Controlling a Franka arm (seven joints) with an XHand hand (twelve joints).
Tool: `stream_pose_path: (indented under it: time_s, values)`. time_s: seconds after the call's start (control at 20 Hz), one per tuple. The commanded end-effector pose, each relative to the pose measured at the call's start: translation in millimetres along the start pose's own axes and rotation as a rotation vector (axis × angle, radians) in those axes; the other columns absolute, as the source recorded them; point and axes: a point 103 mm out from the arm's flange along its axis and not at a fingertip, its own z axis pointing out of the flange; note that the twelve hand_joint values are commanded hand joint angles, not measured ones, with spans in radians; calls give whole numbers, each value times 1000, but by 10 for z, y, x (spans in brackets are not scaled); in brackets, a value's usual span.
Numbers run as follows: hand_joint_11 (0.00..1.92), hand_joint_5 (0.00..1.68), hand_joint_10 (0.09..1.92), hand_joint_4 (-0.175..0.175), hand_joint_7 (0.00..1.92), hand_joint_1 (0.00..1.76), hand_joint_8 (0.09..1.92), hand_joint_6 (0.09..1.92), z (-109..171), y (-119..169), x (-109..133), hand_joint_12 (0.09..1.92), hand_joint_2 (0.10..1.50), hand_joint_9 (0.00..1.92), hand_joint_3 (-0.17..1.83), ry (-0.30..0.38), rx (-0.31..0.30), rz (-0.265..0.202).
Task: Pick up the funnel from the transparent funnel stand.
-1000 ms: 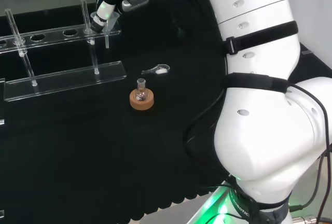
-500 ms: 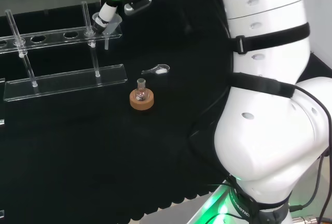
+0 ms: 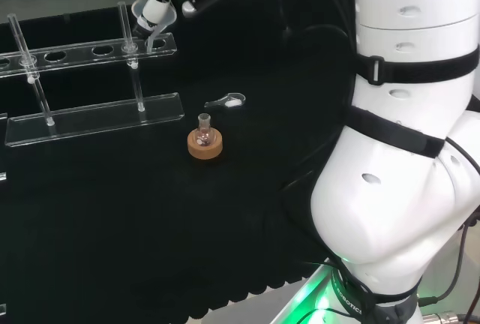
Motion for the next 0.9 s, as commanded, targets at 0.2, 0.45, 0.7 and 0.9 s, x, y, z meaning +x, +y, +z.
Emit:
stream_pose_path:
  time_s: [0.2,0.45,0.7,0.9]
  values:
    - [572,534,589,-69,772,613,800,780,-715,-599,36,1295,828,1059,298,-99,-24,94]
    - [574,501,592,-70,764,613,803,767,-784,-935,82,1292,823,1059,304,-118,0,144]
    - [574,498,598,-69,757,610,809,753,-697,-1229,176,1291,813,1057,321,-125,36,181]
    - [574,501,603,-69,749,607,814,740,-534,-1384,212,1292,804,1052,340,-121,82,208]
